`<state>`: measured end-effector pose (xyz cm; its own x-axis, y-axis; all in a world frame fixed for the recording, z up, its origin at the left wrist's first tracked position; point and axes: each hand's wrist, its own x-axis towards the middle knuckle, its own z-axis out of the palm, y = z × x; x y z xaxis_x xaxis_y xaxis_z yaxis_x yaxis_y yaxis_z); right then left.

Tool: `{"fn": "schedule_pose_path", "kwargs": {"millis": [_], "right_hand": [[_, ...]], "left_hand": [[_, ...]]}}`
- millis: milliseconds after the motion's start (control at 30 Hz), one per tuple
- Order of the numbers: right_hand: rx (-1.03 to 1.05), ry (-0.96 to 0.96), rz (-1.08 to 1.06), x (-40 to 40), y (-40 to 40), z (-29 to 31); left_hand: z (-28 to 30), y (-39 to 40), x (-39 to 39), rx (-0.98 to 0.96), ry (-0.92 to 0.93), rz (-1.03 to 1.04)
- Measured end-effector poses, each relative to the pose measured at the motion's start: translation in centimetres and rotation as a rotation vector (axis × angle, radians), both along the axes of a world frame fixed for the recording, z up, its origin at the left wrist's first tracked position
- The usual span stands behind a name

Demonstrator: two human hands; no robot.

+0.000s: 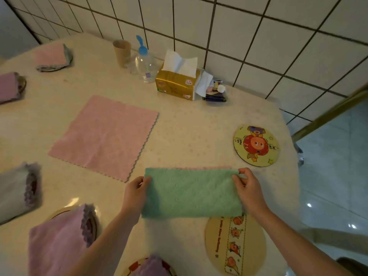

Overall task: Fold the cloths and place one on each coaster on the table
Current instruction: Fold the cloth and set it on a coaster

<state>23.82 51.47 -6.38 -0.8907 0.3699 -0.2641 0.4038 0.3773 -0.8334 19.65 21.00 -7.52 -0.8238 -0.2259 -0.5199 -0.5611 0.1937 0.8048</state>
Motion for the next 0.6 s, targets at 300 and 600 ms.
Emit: {"fn": "schedule_pose_path", "kwargs": {"millis": [300,600], "right_hand": [[0.107,-0.052,-0.055,-1.5,-0.4,-0.6],[0.246,0.135,-0.015,1.9,-0.7,2.3]], "left_hand": [[0.3,0.7,0.0,-0.034,0.008,0.064],[2.2,0.2,3.7,-0.355,0.335,0.009]]}}
